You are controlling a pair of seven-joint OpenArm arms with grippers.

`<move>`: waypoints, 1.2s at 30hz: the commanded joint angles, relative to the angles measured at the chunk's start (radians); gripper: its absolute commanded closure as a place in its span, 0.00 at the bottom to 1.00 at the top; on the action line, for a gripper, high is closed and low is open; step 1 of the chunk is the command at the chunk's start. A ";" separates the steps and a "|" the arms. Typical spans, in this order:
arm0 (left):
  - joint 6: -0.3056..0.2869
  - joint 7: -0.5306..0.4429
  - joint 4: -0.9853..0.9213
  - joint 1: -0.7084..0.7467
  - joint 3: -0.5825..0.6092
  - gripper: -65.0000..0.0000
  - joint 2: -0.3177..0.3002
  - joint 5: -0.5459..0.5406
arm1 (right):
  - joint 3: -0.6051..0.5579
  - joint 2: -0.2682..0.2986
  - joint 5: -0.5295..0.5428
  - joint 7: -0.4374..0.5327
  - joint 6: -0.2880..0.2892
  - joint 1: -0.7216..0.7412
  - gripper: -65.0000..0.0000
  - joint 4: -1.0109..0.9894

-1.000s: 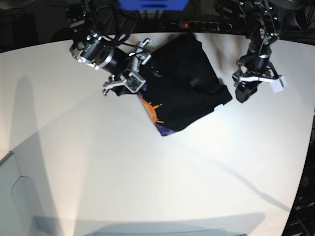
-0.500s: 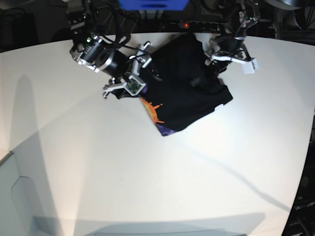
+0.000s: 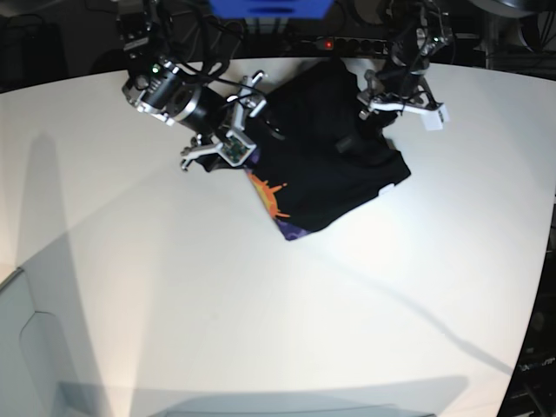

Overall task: Fold the T-shirt properly
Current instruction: 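Pull the bundle's edge with the left gripper to square it, then press and smooth the bundle flat with the left gripper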

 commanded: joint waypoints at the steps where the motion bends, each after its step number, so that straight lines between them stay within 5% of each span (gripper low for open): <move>1: -0.012 -0.009 -0.007 0.004 0.001 0.58 -0.007 -0.010 | 0.000 0.000 0.016 0.024 0.014 0.005 0.38 0.015; 12: -0.014 -0.009 -0.054 -0.026 0.061 0.59 -0.010 -0.008 | -0.004 0.000 0.016 0.024 0.014 0.003 0.38 0.015; 18: -0.014 -0.009 -0.071 -0.058 0.096 0.91 -0.013 -0.004 | 0.000 0.000 0.016 0.024 0.014 0.003 0.38 0.015; 20: -0.014 -0.009 -0.085 -0.076 0.113 1.00 -0.038 -0.005 | 0.000 0.000 0.016 0.024 0.014 0.003 0.38 0.015; 28: -0.015 -0.008 -0.149 -0.144 0.151 1.00 -0.164 -0.008 | 0.091 -0.008 0.016 0.024 0.014 0.014 0.38 0.017; 33: -0.018 0.065 -0.209 -0.259 0.228 1.00 -0.334 -0.005 | 0.217 -0.045 0.019 0.025 0.014 0.043 0.38 0.021; 36: -0.090 0.132 -0.277 -0.372 0.333 1.00 -0.424 0.001 | 0.301 -0.081 0.022 0.024 0.014 0.066 0.38 0.021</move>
